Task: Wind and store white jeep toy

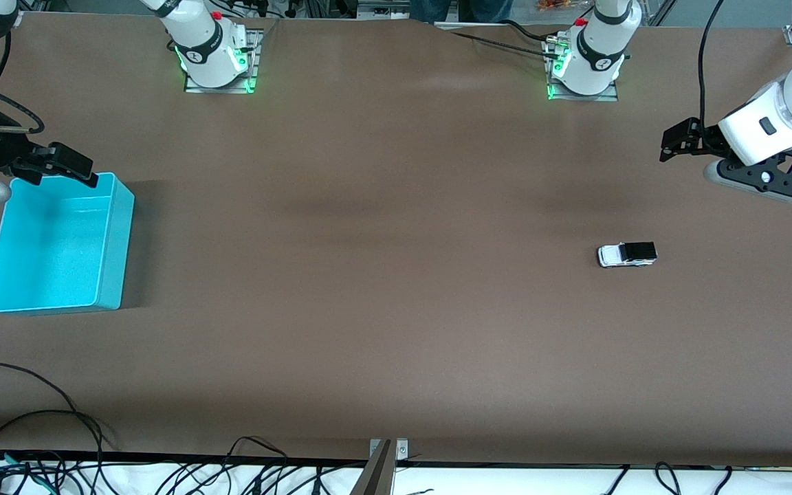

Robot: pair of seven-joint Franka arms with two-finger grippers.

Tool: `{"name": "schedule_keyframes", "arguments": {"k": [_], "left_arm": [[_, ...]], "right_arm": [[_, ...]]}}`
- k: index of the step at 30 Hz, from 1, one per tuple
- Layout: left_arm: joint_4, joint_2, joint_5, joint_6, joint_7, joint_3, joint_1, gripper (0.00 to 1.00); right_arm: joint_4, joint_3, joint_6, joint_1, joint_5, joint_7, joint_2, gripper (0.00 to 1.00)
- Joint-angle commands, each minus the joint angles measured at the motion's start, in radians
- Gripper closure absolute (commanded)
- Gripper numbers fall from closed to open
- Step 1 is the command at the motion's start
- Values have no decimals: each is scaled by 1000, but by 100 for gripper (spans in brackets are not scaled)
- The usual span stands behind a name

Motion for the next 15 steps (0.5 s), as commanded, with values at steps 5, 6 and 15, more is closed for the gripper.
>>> {"name": "schedule_keyframes", "arguments": {"k": [5,6,15], "left_arm": [[48,110,25,-24,229,4,18,0],[50,117,25,-24,273,5,18,0],[48,163,26,-17,563,7,46,0]], "right_arm": [[20,10,-16,-12,-6,-10,3,0],[20,10,-16,-12,-6,-10,3,0],[20,10,-18,-12,-6,-10,3,0]]}}
